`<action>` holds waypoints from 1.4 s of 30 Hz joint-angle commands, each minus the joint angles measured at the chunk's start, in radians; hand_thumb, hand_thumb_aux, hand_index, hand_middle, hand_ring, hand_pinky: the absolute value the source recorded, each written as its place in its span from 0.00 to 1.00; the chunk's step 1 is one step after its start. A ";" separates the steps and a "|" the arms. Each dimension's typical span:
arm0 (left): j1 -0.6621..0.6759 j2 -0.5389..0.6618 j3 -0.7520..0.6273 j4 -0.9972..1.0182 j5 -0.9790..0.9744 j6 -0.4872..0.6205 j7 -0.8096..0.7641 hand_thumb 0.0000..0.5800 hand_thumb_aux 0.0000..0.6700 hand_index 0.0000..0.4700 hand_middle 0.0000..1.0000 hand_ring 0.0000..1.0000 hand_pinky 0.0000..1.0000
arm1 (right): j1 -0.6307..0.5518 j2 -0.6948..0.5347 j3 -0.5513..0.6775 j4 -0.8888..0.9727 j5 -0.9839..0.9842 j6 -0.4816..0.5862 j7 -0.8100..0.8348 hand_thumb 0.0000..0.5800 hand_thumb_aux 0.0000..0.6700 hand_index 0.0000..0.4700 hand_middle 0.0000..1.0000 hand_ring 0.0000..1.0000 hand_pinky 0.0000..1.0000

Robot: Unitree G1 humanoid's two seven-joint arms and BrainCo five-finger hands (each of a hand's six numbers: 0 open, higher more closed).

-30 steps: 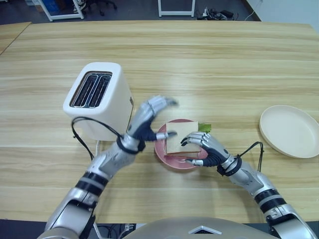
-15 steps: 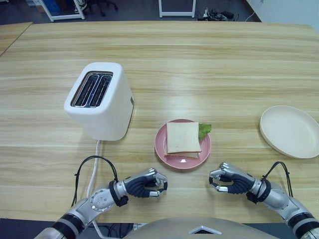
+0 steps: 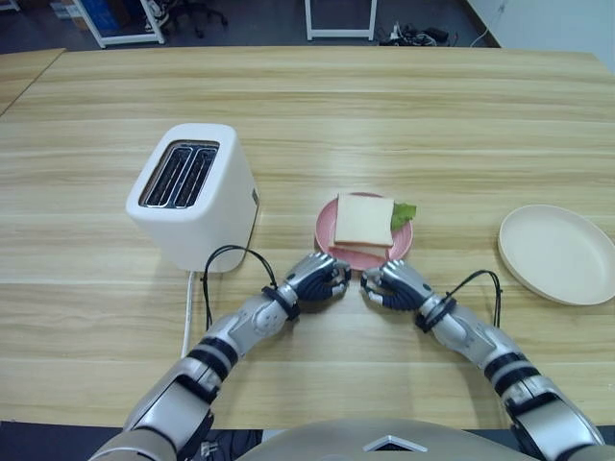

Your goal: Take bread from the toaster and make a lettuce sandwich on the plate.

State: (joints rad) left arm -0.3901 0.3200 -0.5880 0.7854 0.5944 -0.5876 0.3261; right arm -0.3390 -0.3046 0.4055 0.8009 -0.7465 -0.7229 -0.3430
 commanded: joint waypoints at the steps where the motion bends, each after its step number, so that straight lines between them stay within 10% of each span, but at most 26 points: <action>1: 0.027 -0.069 -0.059 0.304 0.102 0.128 0.089 1.00 1.00 1.00 1.00 1.00 1.00 | -0.067 0.097 0.015 0.308 0.009 0.131 -0.064 1.00 1.00 1.00 1.00 1.00 1.00; 7: 0.075 -0.102 -0.016 0.327 0.037 -0.075 0.209 1.00 1.00 1.00 1.00 1.00 1.00 | -0.071 0.091 0.029 0.379 0.041 0.062 -0.107 1.00 1.00 1.00 1.00 1.00 1.00; 8: 0.092 -0.104 0.004 0.309 0.005 -0.144 0.207 0.97 0.83 0.83 0.66 0.66 0.66 | -0.060 0.081 0.032 0.368 0.042 0.027 -0.125 1.00 1.00 1.00 1.00 1.00 1.00; 9: 0.111 -0.102 0.023 0.285 -0.030 -0.217 0.202 0.53 0.31 0.31 0.00 0.00 0.00 | -0.044 0.069 0.028 0.347 0.055 -0.024 -0.135 1.00 1.00 1.00 1.00 1.00 1.00; 10: 0.132 -0.100 0.044 0.258 -0.068 -0.291 0.196 0.00 0.00 0.00 0.00 0.00 0.00 | -0.024 0.057 0.019 0.317 0.075 -0.091 -0.141 0.88 0.65 0.65 0.11 0.11 0.11; 11: 0.156 -0.101 0.067 0.227 -0.103 -0.364 0.201 0.00 0.00 0.00 0.00 0.00 0.00 | -0.001 0.044 0.007 0.281 0.096 -0.161 -0.151 0.14 0.07 0.07 0.00 0.00 0.00; 12: 0.179 -0.106 0.091 0.195 -0.146 -0.431 0.198 0.00 0.00 0.00 0.00 0.00 0.00 | 0.022 0.033 -0.007 0.240 0.119 -0.229 -0.158 0.00 0.00 0.00 0.00 0.00 0.00; 17: 0.242 -0.151 0.211 0.033 -0.267 -0.610 0.219 0.00 0.00 0.00 0.00 0.00 0.00 | 0.123 0.047 -0.122 0.019 0.349 -0.443 -0.141 0.00 0.00 0.00 0.00 0.00 0.00; 42: 0.333 -0.301 0.428 -0.156 -0.179 -0.505 0.188 0.00 0.00 0.00 0.00 0.00 0.00 | 0.235 0.140 -0.311 -0.146 0.421 -0.438 -0.018 0.00 0.00 0.00 0.00 0.00 0.00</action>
State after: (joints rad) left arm -0.1301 0.0458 -0.1611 0.6047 0.3973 -1.1241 0.5143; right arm -0.1498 -0.1879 0.0978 0.6459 -0.3162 -1.1777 -0.3703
